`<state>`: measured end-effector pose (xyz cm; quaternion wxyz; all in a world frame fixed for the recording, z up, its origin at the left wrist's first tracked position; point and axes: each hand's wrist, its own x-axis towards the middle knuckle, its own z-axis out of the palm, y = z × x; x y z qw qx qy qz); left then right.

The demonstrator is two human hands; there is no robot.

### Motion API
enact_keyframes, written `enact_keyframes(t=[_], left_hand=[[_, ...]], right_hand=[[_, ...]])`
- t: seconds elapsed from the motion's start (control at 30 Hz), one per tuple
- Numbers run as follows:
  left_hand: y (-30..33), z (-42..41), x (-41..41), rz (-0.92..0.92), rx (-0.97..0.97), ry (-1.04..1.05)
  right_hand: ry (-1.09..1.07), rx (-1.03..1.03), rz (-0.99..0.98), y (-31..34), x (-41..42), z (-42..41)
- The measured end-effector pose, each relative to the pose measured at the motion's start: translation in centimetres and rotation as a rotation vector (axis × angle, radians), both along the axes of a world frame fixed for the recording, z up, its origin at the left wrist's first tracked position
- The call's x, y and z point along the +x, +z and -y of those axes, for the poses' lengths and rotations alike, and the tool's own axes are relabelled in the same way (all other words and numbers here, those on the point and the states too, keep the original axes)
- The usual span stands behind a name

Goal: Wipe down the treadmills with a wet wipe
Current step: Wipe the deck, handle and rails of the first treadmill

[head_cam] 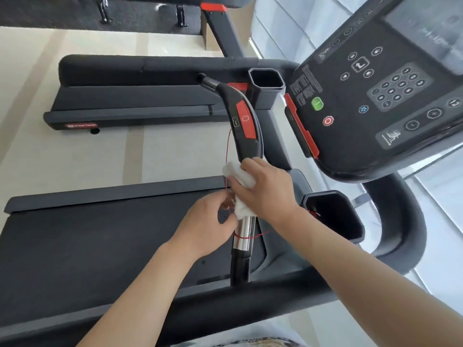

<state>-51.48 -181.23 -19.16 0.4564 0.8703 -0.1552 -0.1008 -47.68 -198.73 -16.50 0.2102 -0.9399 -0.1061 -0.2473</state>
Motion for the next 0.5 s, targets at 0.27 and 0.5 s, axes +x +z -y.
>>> enact_keyframes(t=[0.27,0.5], left_hand=[[-0.2,0.4,-0.1,0.009,-0.004,-0.012],[-0.1,0.2,0.1,-0.019,-0.026,0.004]], right_hand=[[-0.165,0.019,-0.19,3.5,6.1,0.1],[-0.212,0.087,-0.176,3.0,4.2,-0.7]])
